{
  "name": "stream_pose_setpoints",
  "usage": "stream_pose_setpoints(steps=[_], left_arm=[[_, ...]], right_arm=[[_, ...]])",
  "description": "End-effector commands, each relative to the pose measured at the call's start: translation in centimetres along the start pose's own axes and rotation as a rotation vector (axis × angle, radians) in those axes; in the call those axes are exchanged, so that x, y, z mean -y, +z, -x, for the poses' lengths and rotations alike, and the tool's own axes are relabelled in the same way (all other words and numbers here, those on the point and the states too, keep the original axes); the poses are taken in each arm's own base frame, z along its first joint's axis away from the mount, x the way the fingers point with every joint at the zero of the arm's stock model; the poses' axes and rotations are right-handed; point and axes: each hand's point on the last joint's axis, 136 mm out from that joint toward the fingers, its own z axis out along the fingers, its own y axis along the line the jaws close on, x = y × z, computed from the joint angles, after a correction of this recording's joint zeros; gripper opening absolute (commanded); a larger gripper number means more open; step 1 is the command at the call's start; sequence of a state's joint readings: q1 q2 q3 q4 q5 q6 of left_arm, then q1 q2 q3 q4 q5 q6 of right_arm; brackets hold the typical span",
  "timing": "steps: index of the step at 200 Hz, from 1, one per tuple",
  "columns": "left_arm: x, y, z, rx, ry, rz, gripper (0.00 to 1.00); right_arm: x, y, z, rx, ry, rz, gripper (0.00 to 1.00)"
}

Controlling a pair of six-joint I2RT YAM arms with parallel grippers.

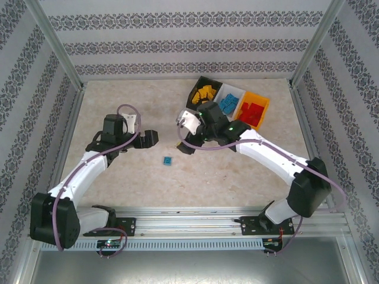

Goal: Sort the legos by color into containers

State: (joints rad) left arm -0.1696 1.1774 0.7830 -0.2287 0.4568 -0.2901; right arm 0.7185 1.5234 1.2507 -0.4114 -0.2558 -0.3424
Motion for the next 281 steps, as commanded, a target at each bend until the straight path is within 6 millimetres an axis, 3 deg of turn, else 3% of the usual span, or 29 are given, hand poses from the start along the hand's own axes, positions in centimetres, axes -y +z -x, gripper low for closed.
stream_pose_setpoints(steps=[1,52,95,198,281], left_arm=[[-1.4,-0.9,-2.6,-0.066,0.030,0.083,1.00],[-3.1,-2.3,-3.8,-0.065,0.016,0.190,1.00],[-5.3,-3.2,-4.1,-0.073,-0.003,0.330,1.00],[-6.0,-4.0,-4.5,-0.064,-0.001,0.375,1.00],[-6.0,-4.1,-5.1,-0.084,0.002,0.373,1.00]], right_arm=[[-1.9,2.7,-3.0,-0.120,-0.071,0.042,0.93],[-3.5,7.7,-4.8,-0.220,-0.060,0.132,0.91],[-3.5,10.9,-6.1,-0.270,-0.100,0.168,0.90],[-5.3,14.9,-7.9,-0.341,-0.142,0.266,0.87],[-5.1,16.9,-9.0,-0.393,-0.125,0.258,0.82]])
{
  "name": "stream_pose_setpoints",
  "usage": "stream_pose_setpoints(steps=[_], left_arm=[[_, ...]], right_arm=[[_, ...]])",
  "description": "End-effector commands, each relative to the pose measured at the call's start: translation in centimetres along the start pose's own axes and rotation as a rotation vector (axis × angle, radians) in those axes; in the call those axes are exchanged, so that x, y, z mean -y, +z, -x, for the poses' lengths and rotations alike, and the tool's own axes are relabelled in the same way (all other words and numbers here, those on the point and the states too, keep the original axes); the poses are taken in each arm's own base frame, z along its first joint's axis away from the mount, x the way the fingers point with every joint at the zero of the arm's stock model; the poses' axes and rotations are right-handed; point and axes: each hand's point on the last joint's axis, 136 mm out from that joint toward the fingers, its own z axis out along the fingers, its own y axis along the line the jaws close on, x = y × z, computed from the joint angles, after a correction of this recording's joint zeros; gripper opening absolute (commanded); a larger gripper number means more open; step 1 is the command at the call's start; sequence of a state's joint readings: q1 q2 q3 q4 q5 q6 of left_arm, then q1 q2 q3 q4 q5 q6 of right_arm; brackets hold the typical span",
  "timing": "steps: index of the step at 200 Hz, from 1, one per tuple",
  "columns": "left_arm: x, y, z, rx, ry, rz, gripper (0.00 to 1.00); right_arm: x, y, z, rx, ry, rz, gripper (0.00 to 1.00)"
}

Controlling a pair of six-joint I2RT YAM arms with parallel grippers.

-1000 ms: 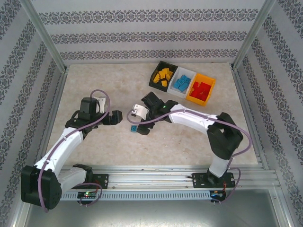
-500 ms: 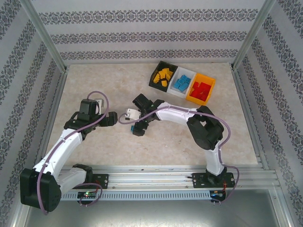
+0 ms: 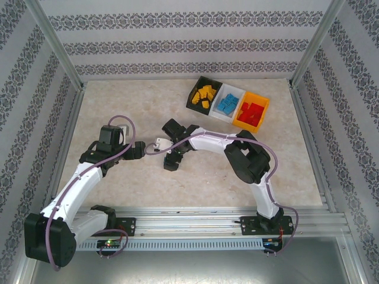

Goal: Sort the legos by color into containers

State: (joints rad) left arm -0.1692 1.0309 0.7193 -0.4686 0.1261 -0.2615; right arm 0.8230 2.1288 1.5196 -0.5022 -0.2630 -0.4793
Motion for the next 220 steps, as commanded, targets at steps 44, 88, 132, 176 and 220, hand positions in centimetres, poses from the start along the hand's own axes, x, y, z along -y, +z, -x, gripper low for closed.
stream_pose_setpoints(steps=[44,88,132,176,220], left_arm=[[-0.3,-0.2,-1.0,-0.024,0.011,0.013,1.00],[-0.1,-0.1,-0.9,-0.023,0.005,0.006,1.00],[0.0,0.1,-0.7,-0.018,-0.003,0.000,1.00],[0.2,0.2,-0.3,-0.012,-0.012,-0.011,1.00],[0.4,0.4,-0.2,-0.010,-0.021,-0.021,1.00]], right_arm=[[-0.8,1.1,0.2,-0.037,0.000,0.041,0.69],[-1.0,1.0,-0.1,-0.040,0.013,0.056,0.46],[-0.4,-0.1,0.1,-0.001,0.074,0.040,0.32],[1.5,-2.1,0.1,0.102,0.231,0.020,0.29],[4.4,-5.9,0.0,0.244,0.408,-0.026,0.28]])
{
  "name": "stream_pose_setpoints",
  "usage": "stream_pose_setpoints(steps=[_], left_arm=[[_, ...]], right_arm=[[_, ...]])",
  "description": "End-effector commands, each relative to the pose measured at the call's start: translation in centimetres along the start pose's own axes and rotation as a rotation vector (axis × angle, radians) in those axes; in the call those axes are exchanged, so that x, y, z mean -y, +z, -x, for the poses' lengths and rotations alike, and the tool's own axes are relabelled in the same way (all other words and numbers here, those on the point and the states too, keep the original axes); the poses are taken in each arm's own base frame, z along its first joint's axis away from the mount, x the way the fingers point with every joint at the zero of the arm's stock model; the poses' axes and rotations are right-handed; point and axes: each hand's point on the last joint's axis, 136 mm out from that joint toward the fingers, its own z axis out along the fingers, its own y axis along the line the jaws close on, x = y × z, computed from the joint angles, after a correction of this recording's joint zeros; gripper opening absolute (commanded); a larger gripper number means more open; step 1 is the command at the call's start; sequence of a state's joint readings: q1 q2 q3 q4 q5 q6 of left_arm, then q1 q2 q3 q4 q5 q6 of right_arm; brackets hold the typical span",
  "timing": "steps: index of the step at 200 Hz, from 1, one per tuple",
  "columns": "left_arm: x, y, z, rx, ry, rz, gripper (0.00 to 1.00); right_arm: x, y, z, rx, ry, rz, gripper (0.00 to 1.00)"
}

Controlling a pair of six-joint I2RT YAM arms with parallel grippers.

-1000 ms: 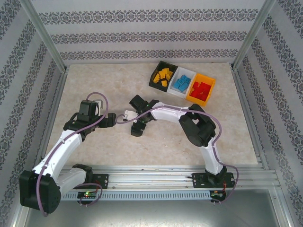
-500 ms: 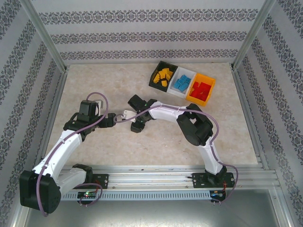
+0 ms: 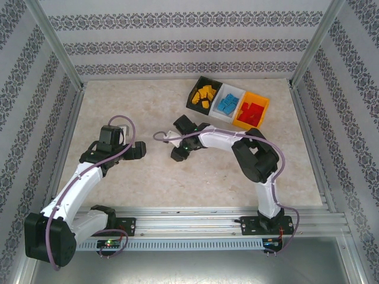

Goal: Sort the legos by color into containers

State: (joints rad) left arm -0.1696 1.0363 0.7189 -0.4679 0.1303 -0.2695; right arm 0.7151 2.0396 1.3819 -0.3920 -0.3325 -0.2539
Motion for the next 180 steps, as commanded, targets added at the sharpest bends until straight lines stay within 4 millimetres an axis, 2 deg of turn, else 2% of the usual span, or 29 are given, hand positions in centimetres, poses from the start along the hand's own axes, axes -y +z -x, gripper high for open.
stream_pose_setpoints(steps=[1,20,77,123,145,180], left_arm=[[0.4,0.3,0.0,-0.003,-0.013,-0.018,1.00],[0.5,0.5,0.1,0.000,-0.016,-0.023,1.00],[1.3,1.7,1.3,0.036,-0.033,-0.065,1.00],[3.3,2.6,2.9,0.074,-0.032,-0.164,1.00],[4.5,3.1,3.6,0.085,-0.021,-0.213,1.00],[5.9,4.0,4.9,0.090,0.009,-0.256,1.00]], right_arm=[[0.9,-3.6,2.9,0.158,0.112,-0.002,0.28],[2.8,-6.6,4.1,0.268,0.210,-0.019,0.28],[8.6,-17.2,7.6,0.596,0.430,-0.078,0.27],[12.8,-23.9,9.2,0.777,0.568,-0.110,0.27],[14.5,-25.9,9.4,0.832,0.635,-0.123,0.27],[17.5,-27.7,9.2,0.869,0.755,-0.125,0.27]])
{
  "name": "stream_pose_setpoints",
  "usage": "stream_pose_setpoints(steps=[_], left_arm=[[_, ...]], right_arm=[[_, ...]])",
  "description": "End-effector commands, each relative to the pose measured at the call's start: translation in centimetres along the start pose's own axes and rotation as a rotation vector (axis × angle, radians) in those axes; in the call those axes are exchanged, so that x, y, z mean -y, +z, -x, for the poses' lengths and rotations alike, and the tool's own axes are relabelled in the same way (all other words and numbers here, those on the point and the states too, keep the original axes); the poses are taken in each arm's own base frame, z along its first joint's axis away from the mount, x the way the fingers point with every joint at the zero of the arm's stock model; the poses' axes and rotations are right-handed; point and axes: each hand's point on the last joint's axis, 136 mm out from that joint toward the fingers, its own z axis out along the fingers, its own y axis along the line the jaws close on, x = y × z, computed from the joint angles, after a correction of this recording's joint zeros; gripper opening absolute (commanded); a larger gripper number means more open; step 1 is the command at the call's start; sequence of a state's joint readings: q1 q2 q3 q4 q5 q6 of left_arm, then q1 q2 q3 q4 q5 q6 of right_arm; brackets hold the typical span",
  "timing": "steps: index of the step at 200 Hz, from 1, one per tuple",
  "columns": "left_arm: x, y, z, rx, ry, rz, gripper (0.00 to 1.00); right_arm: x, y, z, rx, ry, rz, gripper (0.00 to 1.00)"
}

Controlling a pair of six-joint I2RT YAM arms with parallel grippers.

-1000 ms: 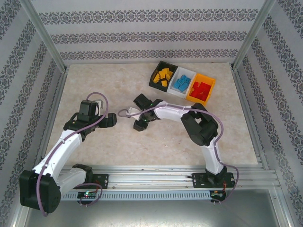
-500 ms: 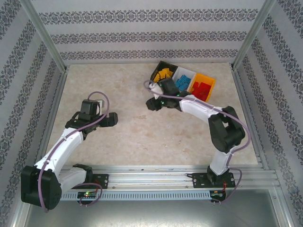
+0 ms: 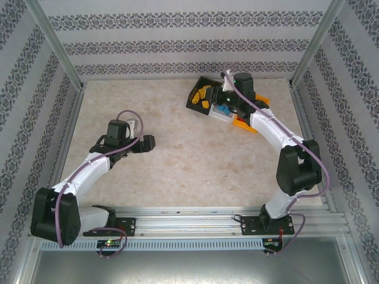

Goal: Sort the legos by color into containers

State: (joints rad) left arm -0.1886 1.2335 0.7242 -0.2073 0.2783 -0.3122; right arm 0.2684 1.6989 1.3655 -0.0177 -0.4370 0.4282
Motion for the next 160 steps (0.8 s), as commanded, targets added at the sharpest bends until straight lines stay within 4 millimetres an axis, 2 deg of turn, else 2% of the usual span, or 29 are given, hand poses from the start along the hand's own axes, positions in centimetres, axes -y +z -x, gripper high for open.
stream_pose_setpoints(steps=[1,28,60,101,160], left_arm=[[2.4,0.3,2.8,0.070,0.035,-0.085,1.00],[3.7,1.0,3.7,0.081,0.035,-0.145,1.00],[4.6,2.0,4.4,0.099,0.012,-0.211,1.00],[4.9,3.4,5.0,0.105,-0.024,-0.239,1.00],[5.4,4.4,5.8,0.101,-0.034,-0.261,1.00]], right_arm=[[-0.2,-0.6,3.3,0.064,0.089,0.025,0.27],[1.7,-0.2,4.1,0.026,0.116,-0.033,0.28],[4.0,0.5,4.1,-0.036,0.157,-0.101,0.28],[6.7,2.0,3.7,-0.113,0.231,-0.166,0.27],[9.0,4.4,3.5,-0.151,0.288,-0.191,0.27]])
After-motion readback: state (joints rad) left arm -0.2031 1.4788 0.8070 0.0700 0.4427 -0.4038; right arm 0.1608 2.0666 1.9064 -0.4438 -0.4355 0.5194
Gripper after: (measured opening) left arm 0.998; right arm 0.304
